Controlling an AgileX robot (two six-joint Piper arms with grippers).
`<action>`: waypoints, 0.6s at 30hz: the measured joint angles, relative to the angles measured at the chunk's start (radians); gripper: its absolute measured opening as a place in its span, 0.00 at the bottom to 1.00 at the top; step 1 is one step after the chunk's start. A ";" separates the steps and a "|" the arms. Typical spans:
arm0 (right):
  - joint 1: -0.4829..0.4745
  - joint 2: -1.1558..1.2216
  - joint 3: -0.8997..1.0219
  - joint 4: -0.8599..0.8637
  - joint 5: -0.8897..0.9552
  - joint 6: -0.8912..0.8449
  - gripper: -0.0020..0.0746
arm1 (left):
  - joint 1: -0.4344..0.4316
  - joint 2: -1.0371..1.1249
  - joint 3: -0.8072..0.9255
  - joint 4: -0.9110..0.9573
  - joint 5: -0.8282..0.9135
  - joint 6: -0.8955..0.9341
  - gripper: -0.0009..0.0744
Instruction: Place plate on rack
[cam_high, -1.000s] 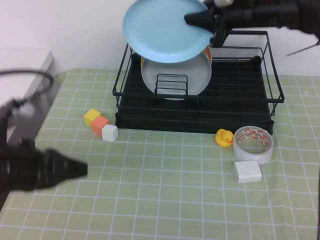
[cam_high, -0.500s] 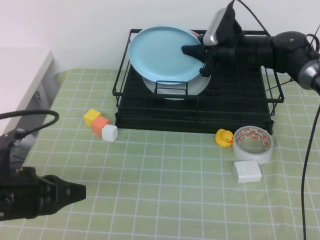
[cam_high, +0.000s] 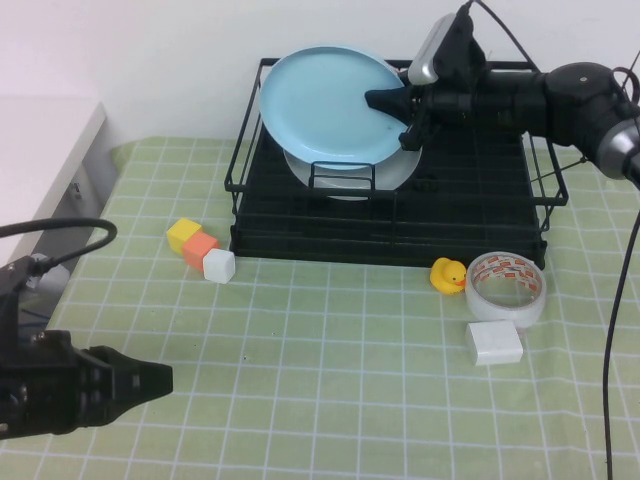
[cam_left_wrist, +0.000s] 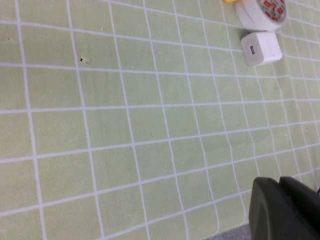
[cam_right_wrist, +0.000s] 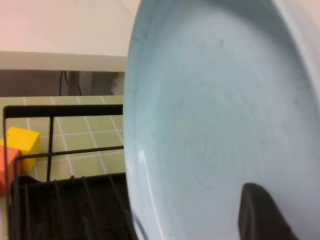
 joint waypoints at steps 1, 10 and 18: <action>0.000 0.000 0.000 -0.004 -0.009 0.003 0.23 | 0.000 0.000 0.000 0.000 0.004 0.002 0.01; 0.000 0.006 0.000 -0.033 -0.023 0.146 0.60 | 0.000 0.000 0.000 0.000 0.014 0.007 0.01; -0.036 -0.131 0.000 -0.050 0.166 0.326 0.49 | 0.000 -0.138 0.000 0.040 0.080 -0.025 0.01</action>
